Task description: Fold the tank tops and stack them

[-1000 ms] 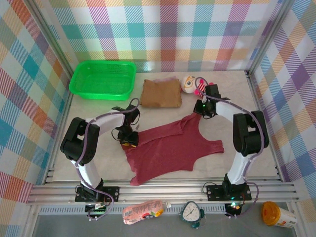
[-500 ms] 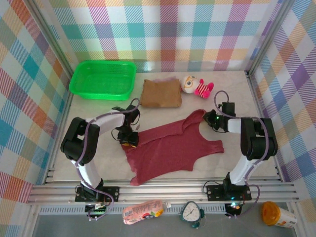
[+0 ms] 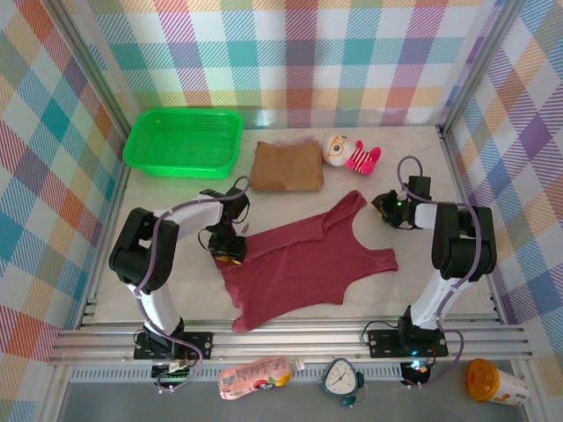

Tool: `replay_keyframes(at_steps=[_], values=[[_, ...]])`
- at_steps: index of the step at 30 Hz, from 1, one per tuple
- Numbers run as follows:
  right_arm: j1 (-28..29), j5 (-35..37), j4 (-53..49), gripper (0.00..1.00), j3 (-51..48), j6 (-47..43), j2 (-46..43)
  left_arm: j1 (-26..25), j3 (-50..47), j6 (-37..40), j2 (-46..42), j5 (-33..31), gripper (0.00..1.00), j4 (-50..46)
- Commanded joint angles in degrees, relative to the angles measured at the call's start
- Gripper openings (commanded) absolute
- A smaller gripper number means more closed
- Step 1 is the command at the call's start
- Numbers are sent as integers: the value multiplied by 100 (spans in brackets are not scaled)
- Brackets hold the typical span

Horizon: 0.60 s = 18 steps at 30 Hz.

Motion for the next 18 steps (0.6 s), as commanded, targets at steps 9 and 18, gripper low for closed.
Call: replay_keyframes(at_steps=[9, 18], values=[[343, -314, -93, 26, 545, -1019, -238, 26, 214, 119, 122, -114, 38, -425], [1497, 427, -504, 26, 1355, -1841, -286, 25, 295, 60, 69, -87, 38, -484]])
